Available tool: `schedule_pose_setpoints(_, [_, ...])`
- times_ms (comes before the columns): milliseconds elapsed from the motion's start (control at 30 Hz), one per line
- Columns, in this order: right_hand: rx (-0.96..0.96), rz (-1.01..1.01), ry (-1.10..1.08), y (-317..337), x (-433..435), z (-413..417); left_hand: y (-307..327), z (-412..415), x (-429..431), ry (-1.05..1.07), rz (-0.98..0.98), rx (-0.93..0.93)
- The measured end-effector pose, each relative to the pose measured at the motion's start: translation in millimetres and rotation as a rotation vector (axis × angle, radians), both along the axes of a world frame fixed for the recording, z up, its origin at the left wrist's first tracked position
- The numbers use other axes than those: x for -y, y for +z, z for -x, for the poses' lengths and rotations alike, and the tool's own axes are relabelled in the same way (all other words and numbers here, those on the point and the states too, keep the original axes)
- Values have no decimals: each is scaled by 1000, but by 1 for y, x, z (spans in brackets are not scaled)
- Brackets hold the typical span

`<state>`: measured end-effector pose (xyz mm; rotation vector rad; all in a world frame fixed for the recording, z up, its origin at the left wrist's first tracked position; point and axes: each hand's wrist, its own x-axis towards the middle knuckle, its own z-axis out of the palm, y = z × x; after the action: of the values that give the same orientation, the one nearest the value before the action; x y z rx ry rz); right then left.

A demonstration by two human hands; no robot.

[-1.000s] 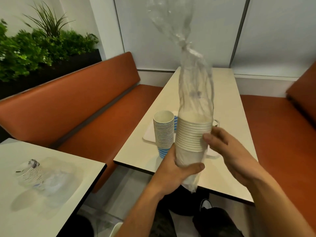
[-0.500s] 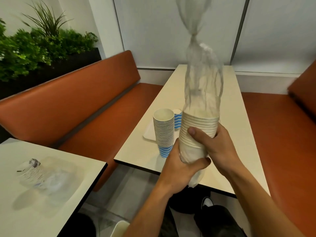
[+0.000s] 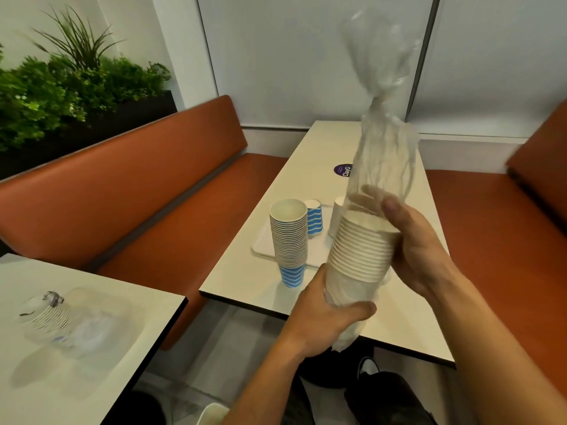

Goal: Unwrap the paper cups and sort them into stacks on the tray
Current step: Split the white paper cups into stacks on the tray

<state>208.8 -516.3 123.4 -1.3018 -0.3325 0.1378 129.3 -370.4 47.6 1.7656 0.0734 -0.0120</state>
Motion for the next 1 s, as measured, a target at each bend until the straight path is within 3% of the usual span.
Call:
schedule_pose_setpoints(200, [7,53,-125,-13,-22,10,4,0,7,95,3,55])
schedule_pose_setpoints(400, [47,79,-66,-16,-25,22,7,-1,7,119,59,95])
schedule_pose_setpoints(600, [100,231,-64,-14,-22,26,8,1,11,91,129,79])
schedule_pose_setpoints(667, [111,284,24,-15,-15,24,10,2,7,47,176,64])
schedule_pose_setpoints(800, [-32,158,376,-31,-2,23,20,4,-3,-121,234,68])
schedule_pose_setpoints(1000, [-36,43,242,-43,-9,22,25,-1,-8,-122,105,-22])
